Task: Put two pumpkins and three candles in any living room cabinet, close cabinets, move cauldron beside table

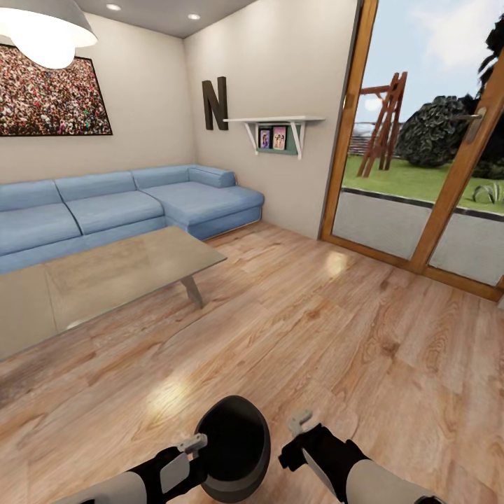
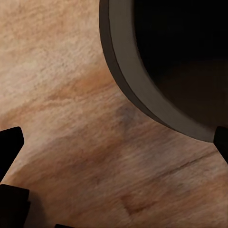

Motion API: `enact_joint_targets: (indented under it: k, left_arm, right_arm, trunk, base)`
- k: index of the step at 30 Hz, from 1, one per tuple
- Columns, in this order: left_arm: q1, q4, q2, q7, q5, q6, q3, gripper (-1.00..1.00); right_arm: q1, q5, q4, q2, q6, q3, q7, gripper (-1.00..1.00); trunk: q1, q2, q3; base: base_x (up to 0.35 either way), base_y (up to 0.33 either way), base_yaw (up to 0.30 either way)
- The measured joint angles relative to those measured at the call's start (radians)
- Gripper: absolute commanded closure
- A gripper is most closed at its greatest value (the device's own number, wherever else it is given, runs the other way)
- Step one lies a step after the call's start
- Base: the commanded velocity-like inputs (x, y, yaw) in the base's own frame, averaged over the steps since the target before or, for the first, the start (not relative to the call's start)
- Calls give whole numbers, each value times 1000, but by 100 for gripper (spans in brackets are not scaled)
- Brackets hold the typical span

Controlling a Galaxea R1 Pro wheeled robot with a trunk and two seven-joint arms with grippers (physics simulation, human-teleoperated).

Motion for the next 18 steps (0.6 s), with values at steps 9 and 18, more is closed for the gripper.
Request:
enact_joint_targets:
  k: [9, 18]
  left_arm:
    - [0, 0, 0, 0, 0, 0, 16, -100]
    - [0, 1, 2, 1, 1, -20, 25, -100]
  right_arm:
    - [-8, -4, -5, -4, -14, 2, 61, -100]
    - [-9, -1, 1, -3, -13, 1, 59, -100]
  trunk:
    - [0, 0, 0]
    - [0, 0, 0]
  base:
    - [0, 0, 0]
    - [0, 0, 0]
